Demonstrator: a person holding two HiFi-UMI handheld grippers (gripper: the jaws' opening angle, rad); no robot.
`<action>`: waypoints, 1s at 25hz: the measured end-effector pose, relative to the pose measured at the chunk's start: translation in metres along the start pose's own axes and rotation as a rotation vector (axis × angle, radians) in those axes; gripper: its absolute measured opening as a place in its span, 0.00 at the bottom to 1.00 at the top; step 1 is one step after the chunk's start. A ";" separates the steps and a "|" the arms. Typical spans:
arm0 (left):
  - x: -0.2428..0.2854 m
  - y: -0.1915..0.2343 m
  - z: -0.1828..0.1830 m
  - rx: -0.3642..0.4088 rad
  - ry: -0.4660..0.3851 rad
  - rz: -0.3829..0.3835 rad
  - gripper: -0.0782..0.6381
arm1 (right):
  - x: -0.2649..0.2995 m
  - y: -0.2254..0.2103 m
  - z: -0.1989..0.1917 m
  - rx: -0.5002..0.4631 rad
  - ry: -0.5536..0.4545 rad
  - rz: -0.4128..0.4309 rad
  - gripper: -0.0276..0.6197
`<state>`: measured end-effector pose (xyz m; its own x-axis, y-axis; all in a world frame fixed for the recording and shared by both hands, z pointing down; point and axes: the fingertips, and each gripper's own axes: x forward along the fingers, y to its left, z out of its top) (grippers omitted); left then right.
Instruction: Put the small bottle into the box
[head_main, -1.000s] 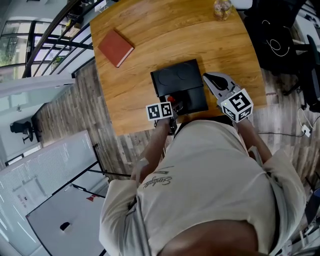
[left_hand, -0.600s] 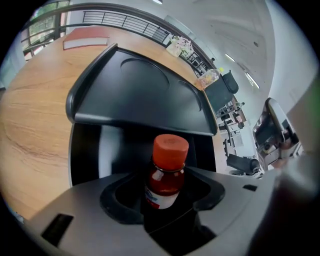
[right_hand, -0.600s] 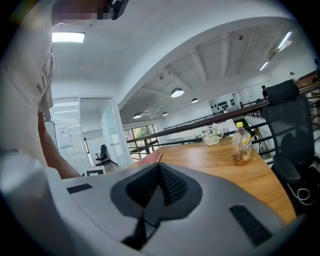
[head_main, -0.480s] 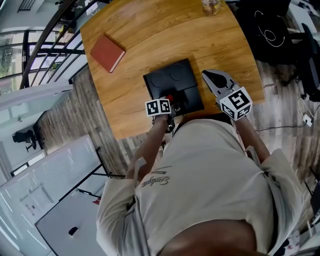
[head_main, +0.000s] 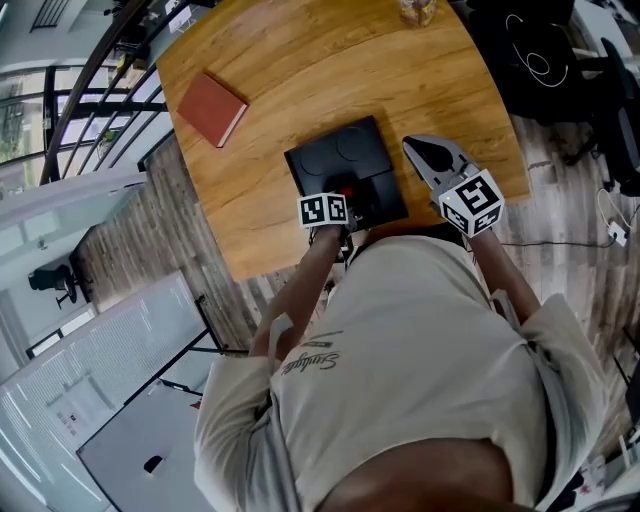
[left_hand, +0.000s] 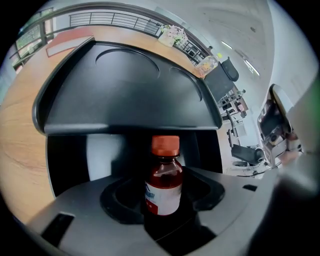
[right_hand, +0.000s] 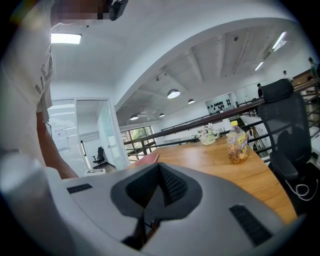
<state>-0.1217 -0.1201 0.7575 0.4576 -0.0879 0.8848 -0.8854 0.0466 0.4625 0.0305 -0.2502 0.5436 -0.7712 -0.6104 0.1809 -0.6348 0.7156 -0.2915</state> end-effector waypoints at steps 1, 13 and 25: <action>0.001 0.001 0.001 -0.003 -0.004 0.005 0.43 | 0.001 0.000 0.000 -0.002 0.000 0.001 0.04; 0.000 0.006 0.003 0.022 -0.032 0.085 0.43 | 0.004 0.010 0.005 -0.018 0.008 0.022 0.04; 0.002 0.006 0.002 0.066 -0.030 0.142 0.43 | 0.006 0.026 0.001 -0.018 0.012 0.055 0.04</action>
<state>-0.1268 -0.1219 0.7618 0.3255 -0.1145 0.9386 -0.9450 -0.0043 0.3271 0.0099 -0.2356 0.5367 -0.8056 -0.5656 0.1764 -0.5918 0.7543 -0.2842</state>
